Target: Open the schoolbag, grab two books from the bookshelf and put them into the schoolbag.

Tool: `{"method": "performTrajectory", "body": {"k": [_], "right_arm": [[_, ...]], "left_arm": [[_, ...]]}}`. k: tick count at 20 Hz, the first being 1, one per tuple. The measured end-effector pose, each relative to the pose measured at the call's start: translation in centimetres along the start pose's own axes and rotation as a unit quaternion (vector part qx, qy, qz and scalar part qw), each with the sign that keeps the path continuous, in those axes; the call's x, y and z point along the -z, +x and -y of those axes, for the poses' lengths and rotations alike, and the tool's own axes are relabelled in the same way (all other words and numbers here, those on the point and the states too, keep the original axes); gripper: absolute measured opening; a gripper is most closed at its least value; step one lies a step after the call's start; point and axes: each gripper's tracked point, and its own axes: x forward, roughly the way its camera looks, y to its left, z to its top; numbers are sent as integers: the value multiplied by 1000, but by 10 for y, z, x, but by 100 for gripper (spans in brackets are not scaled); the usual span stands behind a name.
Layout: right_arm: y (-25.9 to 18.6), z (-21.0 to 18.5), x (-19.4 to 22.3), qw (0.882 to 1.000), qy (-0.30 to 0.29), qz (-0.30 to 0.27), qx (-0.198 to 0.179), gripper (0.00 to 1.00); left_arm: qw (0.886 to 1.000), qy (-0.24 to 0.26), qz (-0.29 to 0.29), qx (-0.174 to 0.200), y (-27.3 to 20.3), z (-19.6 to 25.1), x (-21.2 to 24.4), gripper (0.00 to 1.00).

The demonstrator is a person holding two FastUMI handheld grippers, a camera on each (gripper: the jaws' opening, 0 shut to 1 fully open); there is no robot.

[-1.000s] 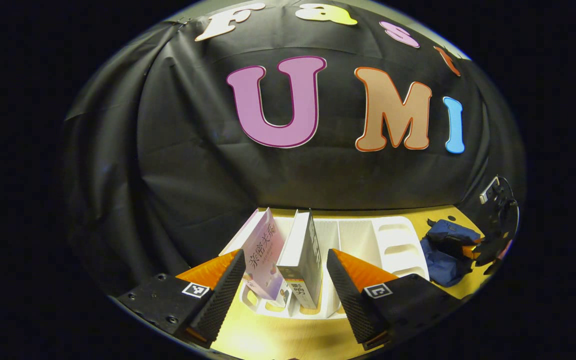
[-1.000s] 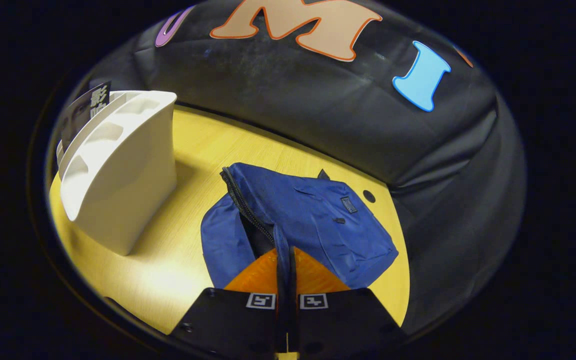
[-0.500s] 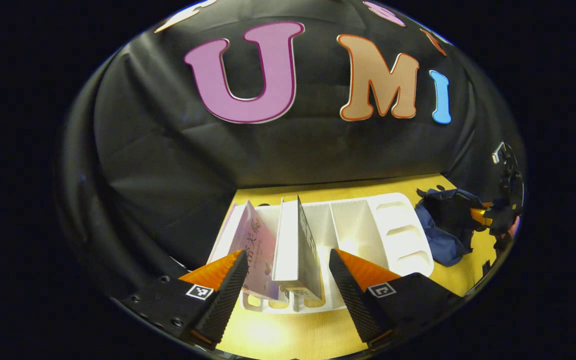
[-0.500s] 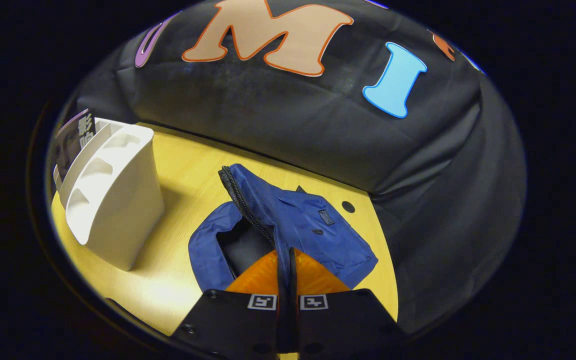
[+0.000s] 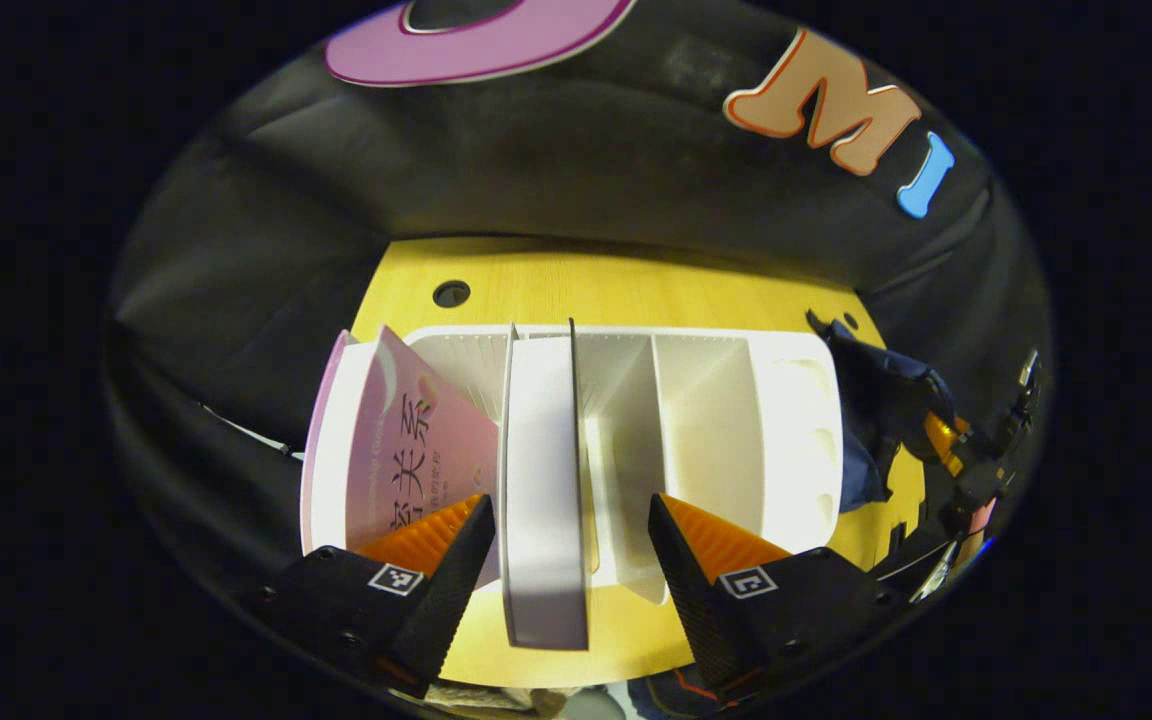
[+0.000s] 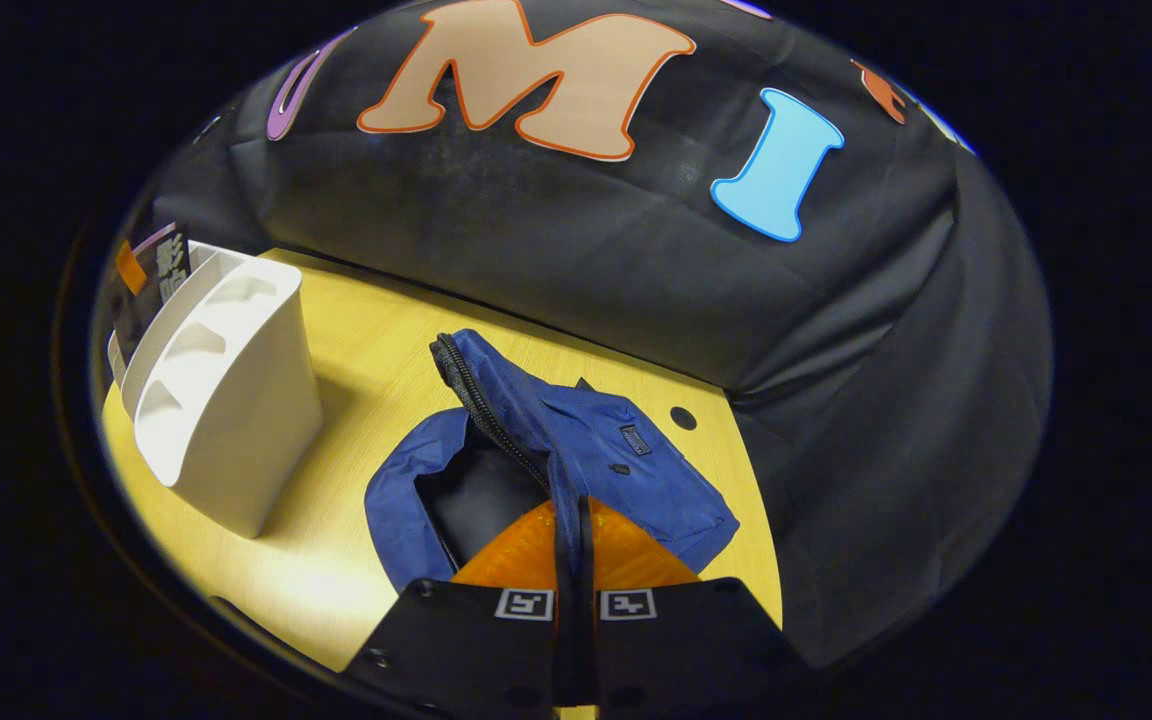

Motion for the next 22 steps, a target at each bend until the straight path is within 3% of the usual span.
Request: {"method": "performTrajectory", "body": {"k": [3,5,8,9,12,17,22], "right_arm": [[-1,1,0,1000,-1,1,1,4],[-2,0,-1,1000,-3,3,0,3],[-2,1,0,1000,-3,5,0,4],[-2,1,-1,1000,-3,6,0,3],[-2,2,1,1000,-3,6,-2,3],[0,1,1,1000,-8,8,-9,3],[1,4,2,1000,-5,11,-19,2]], "left_arm": [[998,25,-57,6,14,-2,-1,84],[995,35,-98,8,22,-4,3,71],[988,26,-154,12,35,-3,12,67],[985,23,-172,3,39,-9,15,51],[981,7,-196,3,40,-10,19,43],[977,-19,-212,-34,30,-8,24,41],[982,-12,-185,-46,-11,0,17,41]]}}
